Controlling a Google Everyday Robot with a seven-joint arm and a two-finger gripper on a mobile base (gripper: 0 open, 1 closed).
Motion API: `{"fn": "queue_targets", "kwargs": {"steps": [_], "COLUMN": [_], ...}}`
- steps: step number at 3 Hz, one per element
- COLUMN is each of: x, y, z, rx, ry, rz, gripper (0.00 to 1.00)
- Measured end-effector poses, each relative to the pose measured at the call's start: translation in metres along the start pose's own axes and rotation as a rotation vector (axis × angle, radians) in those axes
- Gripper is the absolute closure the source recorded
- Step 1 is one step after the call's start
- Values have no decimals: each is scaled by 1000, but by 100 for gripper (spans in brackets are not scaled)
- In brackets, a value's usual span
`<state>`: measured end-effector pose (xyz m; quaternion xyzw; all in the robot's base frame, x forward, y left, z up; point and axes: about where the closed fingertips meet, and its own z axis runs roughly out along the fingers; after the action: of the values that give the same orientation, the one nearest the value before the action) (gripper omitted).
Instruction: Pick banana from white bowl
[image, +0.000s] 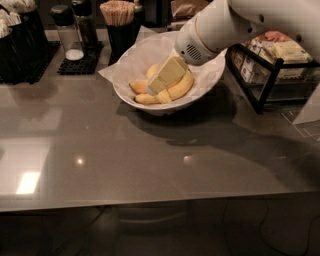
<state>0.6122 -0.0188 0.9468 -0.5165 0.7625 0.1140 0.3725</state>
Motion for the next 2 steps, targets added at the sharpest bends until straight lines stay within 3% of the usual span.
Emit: {"fn": "queue_targets", "kwargs": {"steps": [1, 2], "x": [-1, 6], "y": [4, 10], "z": [-1, 22], "rx": [8, 5], "ry": [2, 42], "rz": [-5, 31], "gripper": [0, 0]}}
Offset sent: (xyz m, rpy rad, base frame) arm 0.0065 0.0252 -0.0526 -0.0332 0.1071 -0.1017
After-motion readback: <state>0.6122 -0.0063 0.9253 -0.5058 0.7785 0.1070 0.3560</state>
